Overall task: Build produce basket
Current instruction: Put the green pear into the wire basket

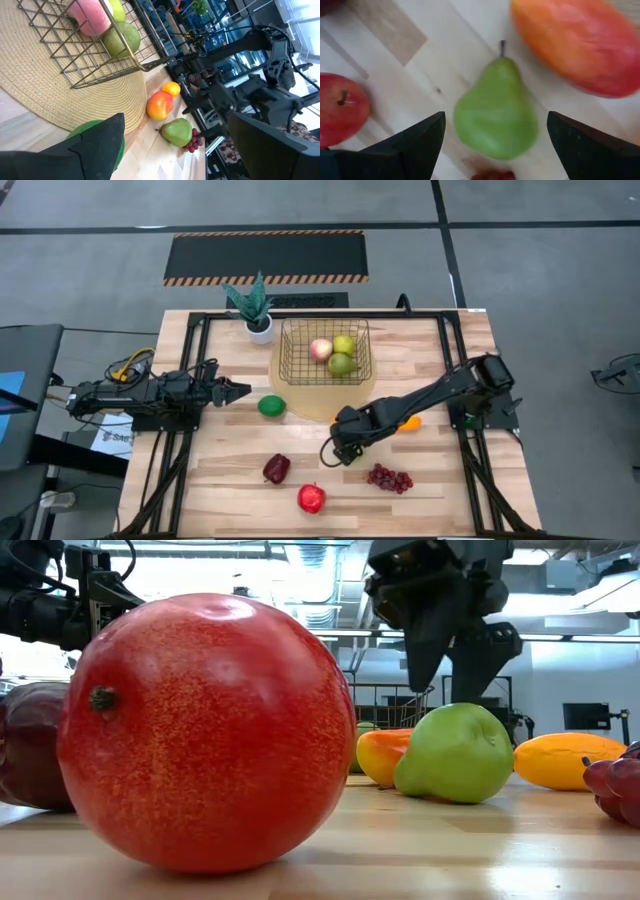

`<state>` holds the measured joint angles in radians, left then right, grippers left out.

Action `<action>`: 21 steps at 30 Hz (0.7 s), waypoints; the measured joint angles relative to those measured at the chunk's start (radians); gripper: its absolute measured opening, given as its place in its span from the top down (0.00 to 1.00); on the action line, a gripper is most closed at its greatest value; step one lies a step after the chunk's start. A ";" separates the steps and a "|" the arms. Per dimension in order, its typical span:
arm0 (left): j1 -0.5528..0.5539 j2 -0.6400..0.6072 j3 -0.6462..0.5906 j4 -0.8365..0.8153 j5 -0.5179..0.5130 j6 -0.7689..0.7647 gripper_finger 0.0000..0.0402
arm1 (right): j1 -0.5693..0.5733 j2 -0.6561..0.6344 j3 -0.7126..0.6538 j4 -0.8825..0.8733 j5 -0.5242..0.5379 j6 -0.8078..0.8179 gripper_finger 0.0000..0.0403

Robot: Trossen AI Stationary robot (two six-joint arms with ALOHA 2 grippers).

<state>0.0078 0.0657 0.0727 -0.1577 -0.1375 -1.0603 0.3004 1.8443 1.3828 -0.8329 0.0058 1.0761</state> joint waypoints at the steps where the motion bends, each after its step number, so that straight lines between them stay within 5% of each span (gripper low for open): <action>1: 0.000 0.000 0.000 0.000 0.000 0.000 0.15 | 0.000 0.011 0.009 -0.005 -0.016 -0.011 0.06; 21: 0.000 0.000 0.000 0.000 -0.001 0.001 0.15 | -0.004 0.026 0.034 -0.054 0.026 0.007 0.04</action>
<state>0.0080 0.0654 0.0723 -0.1575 -0.1380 -1.0595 0.2962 1.8702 1.4170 -0.8872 0.0321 1.0835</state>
